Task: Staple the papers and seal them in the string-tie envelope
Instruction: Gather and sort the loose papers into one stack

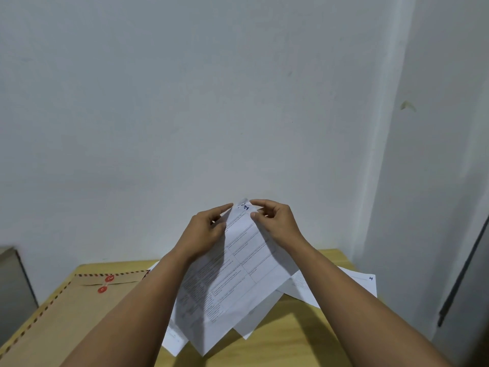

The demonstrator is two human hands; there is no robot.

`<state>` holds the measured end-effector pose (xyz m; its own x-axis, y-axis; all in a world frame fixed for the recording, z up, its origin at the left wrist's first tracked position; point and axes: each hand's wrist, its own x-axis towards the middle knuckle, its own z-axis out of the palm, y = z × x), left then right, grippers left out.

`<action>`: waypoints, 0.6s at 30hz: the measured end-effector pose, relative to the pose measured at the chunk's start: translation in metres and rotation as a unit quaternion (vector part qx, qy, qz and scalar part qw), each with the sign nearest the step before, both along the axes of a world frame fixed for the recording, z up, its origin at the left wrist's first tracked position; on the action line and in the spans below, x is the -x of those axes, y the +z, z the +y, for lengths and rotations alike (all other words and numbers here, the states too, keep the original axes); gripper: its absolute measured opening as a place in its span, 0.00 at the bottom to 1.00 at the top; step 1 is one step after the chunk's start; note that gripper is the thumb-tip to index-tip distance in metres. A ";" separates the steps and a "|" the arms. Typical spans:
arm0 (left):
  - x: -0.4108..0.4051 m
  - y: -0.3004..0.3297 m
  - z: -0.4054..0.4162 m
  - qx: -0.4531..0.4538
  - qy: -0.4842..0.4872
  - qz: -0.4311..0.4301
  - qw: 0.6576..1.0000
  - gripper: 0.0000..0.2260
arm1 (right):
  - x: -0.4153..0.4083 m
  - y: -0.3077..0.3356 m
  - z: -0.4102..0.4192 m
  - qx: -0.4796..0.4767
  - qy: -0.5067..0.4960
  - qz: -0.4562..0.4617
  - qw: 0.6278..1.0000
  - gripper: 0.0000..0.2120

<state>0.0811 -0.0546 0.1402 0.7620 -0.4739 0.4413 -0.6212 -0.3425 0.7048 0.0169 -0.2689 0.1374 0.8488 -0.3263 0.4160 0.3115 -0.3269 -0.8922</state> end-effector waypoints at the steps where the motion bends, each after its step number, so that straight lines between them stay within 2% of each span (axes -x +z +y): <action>1: 0.000 0.000 0.000 -0.001 -0.004 0.001 1.000 0.23 | -0.001 -0.003 0.000 0.003 -0.004 -0.004 1.000 0.14; 6: 0.001 -0.003 -0.004 -0.019 -0.001 -0.025 1.000 0.23 | -0.005 -0.014 -0.001 0.001 -0.011 -0.004 1.000 0.14; 18: -0.019 -0.039 -0.024 -0.069 -0.005 0.019 0.997 0.24 | -0.022 -0.064 -0.012 0.016 -0.045 0.037 0.998 0.15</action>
<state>0.0999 -0.0786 0.1016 0.7721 -0.5355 0.3422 -0.5989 -0.4330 0.6737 0.0391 -0.2807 0.0730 0.8460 -0.3896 0.3639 0.2126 -0.3793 -0.9005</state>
